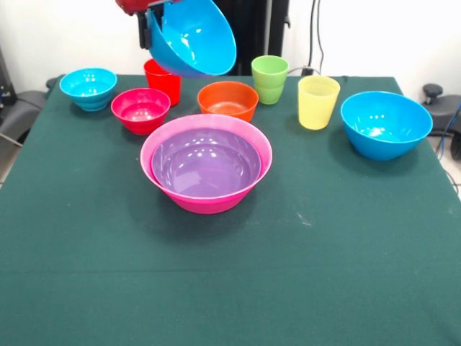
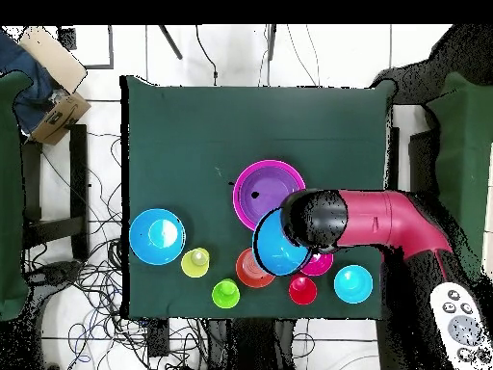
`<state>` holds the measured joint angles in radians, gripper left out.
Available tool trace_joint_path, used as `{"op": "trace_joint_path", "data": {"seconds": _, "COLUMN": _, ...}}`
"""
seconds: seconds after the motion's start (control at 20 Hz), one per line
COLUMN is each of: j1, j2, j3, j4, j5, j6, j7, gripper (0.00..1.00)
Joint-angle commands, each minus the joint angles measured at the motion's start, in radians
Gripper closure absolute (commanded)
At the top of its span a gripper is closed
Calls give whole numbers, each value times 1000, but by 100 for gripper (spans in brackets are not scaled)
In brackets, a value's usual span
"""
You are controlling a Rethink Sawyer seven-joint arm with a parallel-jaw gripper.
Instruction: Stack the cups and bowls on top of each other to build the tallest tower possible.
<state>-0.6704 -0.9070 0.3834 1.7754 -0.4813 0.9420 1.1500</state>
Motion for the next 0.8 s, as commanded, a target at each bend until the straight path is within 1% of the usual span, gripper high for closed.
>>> {"op": "trace_joint_path", "data": {"seconds": 0.05, "j1": 34, "j2": 58, "j3": -32, "j4": 66, "j5": -3, "j6": -118, "j7": 168, "gripper": 100}}
{"op": "trace_joint_path", "data": {"seconds": 0.15, "j1": 43, "j2": 79, "j3": -44, "j4": 67, "j5": -23, "j6": -146, "j7": 183, "gripper": 100}}
{"op": "trace_joint_path", "data": {"seconds": 0.45, "j1": 44, "j2": 151, "j3": -62, "j4": 70, "j5": -46, "j6": -253, "j7": 207, "gripper": 100}}
{"op": "trace_joint_path", "data": {"seconds": 0.5, "j1": 51, "j2": 164, "j3": -73, "j4": 66, "j5": -62, "j6": -267, "j7": 212, "gripper": 100}}
{"op": "trace_joint_path", "data": {"seconds": 0.6, "j1": 59, "j2": 173, "j3": -87, "j4": 64, "j5": -75, "j6": -285, "j7": 212, "gripper": 100}}
{"op": "trace_joint_path", "data": {"seconds": 0.8, "j1": 66, "j2": 176, "j3": -100, "j4": 60, "j5": -61, "j6": -295, "j7": 196, "gripper": 100}}
